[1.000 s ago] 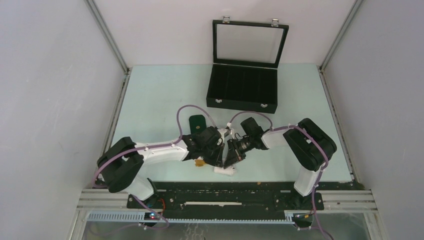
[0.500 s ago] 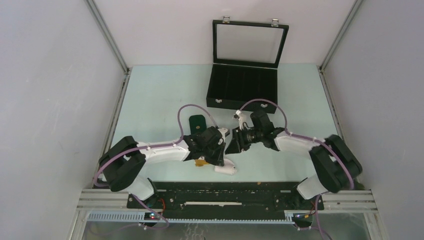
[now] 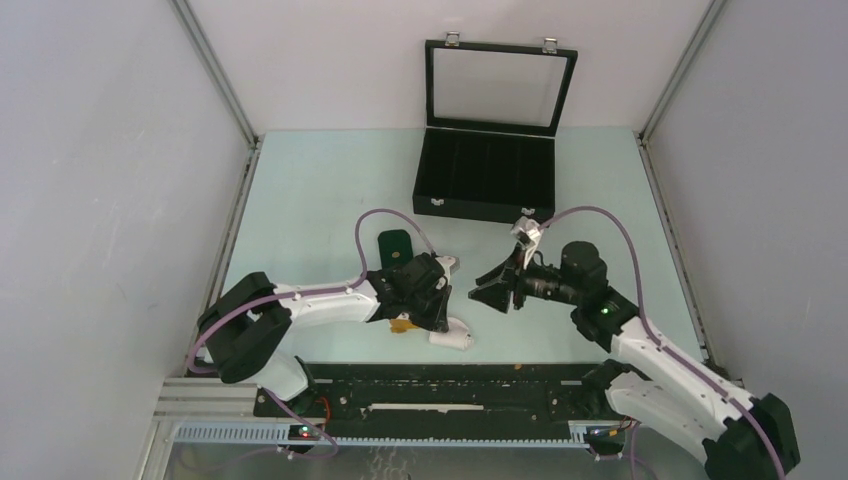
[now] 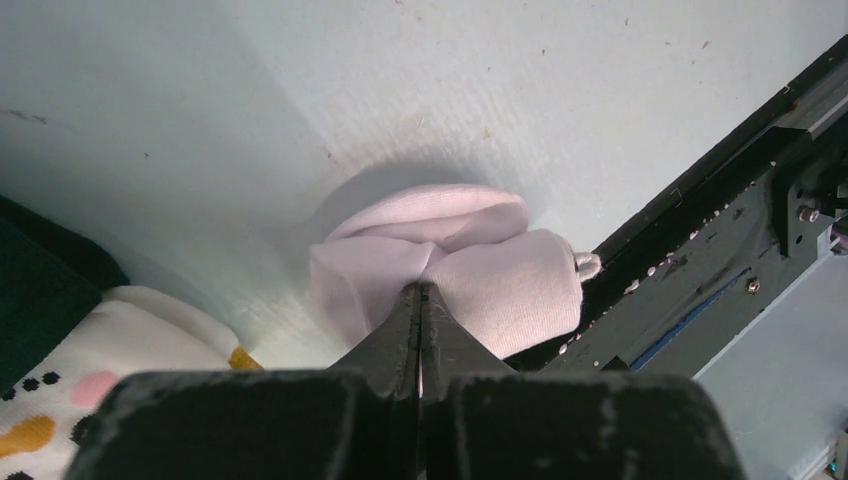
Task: Roll the socks
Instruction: Roll a pair of socks at the center of the board.
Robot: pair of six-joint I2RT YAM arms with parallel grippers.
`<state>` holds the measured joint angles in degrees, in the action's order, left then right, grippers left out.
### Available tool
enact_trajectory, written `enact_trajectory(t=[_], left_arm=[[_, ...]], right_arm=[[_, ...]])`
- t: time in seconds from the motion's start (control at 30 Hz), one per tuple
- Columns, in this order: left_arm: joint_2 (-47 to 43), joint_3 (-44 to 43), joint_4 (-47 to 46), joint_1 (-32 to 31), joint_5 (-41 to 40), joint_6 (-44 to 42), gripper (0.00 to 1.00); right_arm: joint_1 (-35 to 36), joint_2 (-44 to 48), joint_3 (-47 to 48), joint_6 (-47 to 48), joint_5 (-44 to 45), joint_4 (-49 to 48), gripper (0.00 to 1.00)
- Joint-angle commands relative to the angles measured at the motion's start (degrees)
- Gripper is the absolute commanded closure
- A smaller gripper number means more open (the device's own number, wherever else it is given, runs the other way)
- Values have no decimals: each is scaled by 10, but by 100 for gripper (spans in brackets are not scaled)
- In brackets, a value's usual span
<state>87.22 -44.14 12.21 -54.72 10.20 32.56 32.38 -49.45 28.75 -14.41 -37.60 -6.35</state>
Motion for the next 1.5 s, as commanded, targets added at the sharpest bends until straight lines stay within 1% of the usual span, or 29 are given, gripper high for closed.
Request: enact_trajectory(t=[0.0, 0.03, 0.1, 0.17, 0.23, 0.27, 0.3, 0.33, 0.4, 0.43, 0.47, 0.57, 0.63, 0.73, 0.87, 0.93, 1.17, 1.47], left_arm=[[9, 20, 26, -11, -4, -10, 100], [8, 20, 26, -11, -2, -10, 100], [8, 22, 23, -11, 0, -10, 100], [7, 23, 22, -11, -1, -10, 100], [6, 25, 19, -11, 1, -10, 100], [7, 26, 18, -11, 1, -11, 100], [7, 27, 16, -11, 4, -10, 100], [8, 27, 13, -11, 6, -9, 100], [10, 30, 9, -11, 10, -8, 100], [10, 31, 8, -11, 10, -8, 100], [11, 33, 6, -11, 10, -6, 100], [12, 37, 1, -11, 13, -5, 100], [12, 39, 1, -11, 12, -5, 100], [13, 38, 1, -11, 12, -5, 100], [18, 37, 0, -11, 13, -5, 100], [18, 36, 0, -11, 14, -4, 100], [19, 38, -1, -11, 15, -3, 100], [24, 37, -2, -11, 17, -5, 100]], right_arm=[[-5, 72, -16, -70, 26, -50, 39], [-5, 91, -24, -96, 60, -52, 33], [-7, 129, -40, -131, 90, -56, 33], [-7, 161, -59, -155, 102, -64, 34], [-3, 173, -72, -133, 71, -77, 33], [7, 173, -71, -110, 71, -69, 34], [23, 173, -69, -82, 87, -51, 33], [41, 178, -68, -55, 114, -32, 31], [105, 192, -75, 0, 179, -12, 23], [138, 199, -90, 41, 217, -18, 21], [177, 205, -98, 76, 247, -29, 21], [289, 202, -129, 187, 336, -46, 23], [346, 179, -130, 237, 403, -39, 23], [409, 135, -126, 301, 455, -32, 26], [478, 56, -102, 378, 517, 5, 31], [496, 24, -97, 399, 529, 10, 32], [522, -31, -90, 452, 570, -7, 35], [528, -112, -84, 515, 570, -72, 39]])
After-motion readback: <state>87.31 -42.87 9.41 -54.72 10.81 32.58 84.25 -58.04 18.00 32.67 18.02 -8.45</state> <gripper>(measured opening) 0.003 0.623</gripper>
